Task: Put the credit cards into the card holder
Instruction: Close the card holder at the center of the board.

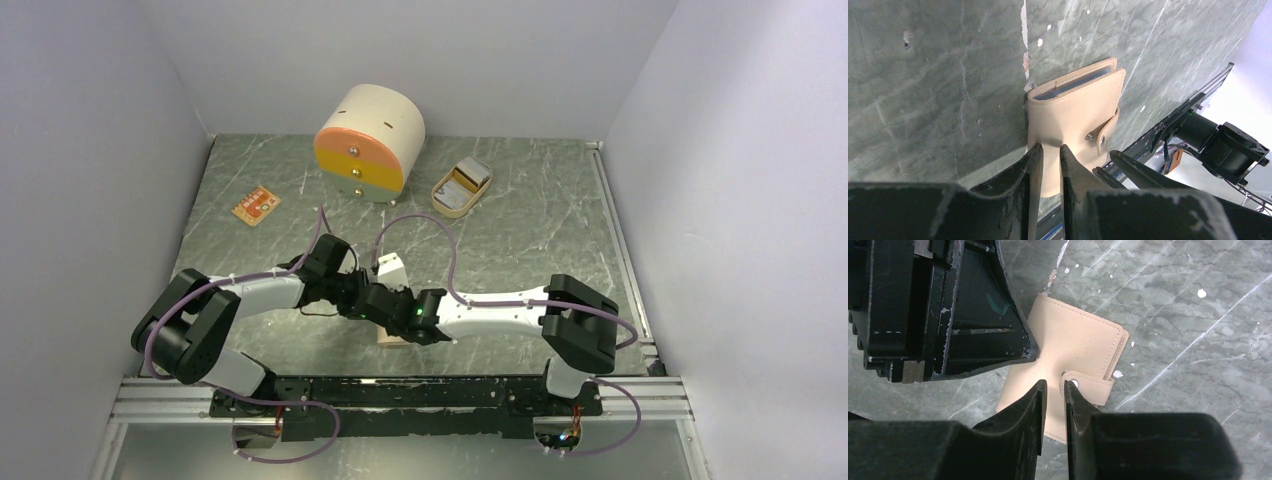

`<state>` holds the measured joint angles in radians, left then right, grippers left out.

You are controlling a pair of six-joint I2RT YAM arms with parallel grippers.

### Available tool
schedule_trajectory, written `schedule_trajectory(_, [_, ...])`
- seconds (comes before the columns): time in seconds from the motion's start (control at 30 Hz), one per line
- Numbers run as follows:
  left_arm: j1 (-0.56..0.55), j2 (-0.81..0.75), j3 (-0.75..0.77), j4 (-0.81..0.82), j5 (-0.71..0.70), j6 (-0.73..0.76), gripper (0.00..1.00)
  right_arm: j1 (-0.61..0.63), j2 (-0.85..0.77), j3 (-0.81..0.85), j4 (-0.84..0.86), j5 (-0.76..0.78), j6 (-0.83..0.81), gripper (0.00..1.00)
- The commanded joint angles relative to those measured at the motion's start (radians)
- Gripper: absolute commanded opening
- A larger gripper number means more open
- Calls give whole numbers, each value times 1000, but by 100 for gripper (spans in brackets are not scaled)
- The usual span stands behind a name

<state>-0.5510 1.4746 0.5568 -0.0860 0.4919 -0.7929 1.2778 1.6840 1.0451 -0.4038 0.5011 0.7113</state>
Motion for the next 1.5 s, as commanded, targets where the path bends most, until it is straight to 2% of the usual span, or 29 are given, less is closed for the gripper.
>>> schedule_trajectory(0.0, [-1,-7,-14,9,11,5,24,0,26,22,-19,18,6,23])
schedule_trajectory(0.3, [-1,-9,-14,8,10,4,25,1,66,57,-63,44,2,21])
schedule_trajectory(0.47, [0,-6,-14,5,9,7,24,4,68,57,-69,57,1,7])
schedule_trajectory(0.6, [-1,-4,-14,11,10,7,24,3,66,56,-70,62,1,0])
schedule_trajectory(1.47, [-1,-9,-14,8,11,7,24,4,55,-17,61,28,-4,0])
